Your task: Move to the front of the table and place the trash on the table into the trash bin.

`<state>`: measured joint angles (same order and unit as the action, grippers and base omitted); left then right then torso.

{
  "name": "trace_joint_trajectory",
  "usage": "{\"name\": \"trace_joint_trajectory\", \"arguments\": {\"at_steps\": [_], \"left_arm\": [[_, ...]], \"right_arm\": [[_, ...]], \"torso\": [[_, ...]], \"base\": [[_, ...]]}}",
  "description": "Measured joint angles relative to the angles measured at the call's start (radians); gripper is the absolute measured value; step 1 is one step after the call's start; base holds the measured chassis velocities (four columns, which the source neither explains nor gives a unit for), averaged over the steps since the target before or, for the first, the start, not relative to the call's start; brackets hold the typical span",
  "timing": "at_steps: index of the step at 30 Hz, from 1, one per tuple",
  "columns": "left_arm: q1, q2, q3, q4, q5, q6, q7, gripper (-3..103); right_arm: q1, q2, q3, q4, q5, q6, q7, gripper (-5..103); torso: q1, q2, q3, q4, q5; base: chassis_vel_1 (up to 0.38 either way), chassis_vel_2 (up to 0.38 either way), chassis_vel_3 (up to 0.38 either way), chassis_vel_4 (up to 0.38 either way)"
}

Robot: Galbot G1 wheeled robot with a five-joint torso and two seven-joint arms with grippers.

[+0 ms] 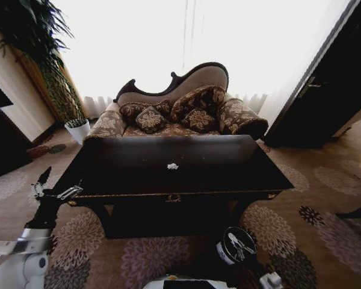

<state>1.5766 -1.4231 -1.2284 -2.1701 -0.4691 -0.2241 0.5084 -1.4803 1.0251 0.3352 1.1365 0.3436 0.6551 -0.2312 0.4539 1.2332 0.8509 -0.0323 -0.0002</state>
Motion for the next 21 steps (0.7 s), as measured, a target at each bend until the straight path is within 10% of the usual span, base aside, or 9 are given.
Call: {"name": "trace_joint_trajectory", "arguments": {"at_steps": [21], "left_arm": [[0.061,-0.021,-0.038,-0.045,0.005,0.003,-0.012,100]], "right_arm": [[0.359,0.062,-0.189,-0.444,0.005,-0.017,0.054,1]], "torso": [[0.000,0.000,0.000,0.0000,0.0000]], "base": [[0.000,0.000,0.000,0.000]]}}
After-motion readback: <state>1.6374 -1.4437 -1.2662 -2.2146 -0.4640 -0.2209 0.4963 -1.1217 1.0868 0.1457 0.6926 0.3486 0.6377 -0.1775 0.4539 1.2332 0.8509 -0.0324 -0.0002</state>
